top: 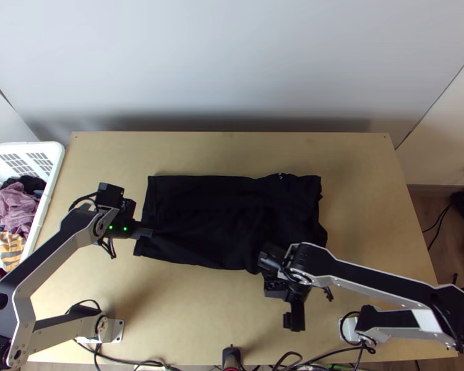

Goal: Fold the t-shirt

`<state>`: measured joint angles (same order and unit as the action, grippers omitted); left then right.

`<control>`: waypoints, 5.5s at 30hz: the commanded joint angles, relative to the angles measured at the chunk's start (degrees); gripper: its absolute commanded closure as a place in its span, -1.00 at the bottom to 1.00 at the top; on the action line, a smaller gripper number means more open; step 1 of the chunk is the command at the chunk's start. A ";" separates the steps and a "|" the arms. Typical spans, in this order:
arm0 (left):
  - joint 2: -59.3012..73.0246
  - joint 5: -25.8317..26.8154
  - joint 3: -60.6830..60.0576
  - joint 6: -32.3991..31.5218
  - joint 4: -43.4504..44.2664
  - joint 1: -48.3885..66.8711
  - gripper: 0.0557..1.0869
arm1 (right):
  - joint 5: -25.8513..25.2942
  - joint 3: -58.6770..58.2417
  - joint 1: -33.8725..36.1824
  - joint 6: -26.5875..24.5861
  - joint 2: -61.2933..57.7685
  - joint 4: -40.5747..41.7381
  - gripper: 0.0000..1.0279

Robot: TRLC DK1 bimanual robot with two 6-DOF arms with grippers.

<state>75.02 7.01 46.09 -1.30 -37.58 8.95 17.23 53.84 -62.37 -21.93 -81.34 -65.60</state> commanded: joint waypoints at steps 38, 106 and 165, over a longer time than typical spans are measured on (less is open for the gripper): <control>-1.28 0.03 -0.56 0.07 0.05 0.81 0.93 | -8.88 6.98 17.81 -0.65 0.92 11.11 0.95; -18.51 9.96 -6.62 -2.57 -13.92 5.99 -0.37 | -10.47 27.45 34.42 2.33 19.03 -8.75 0.95; -13.59 5.39 1.46 7.89 -15.50 -8.86 0.93 | -14.07 32.55 36.97 1.72 16.83 -8.93 0.95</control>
<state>61.54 12.43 43.75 4.03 -53.08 7.03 3.60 85.71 -26.13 -19.79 -64.03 -74.83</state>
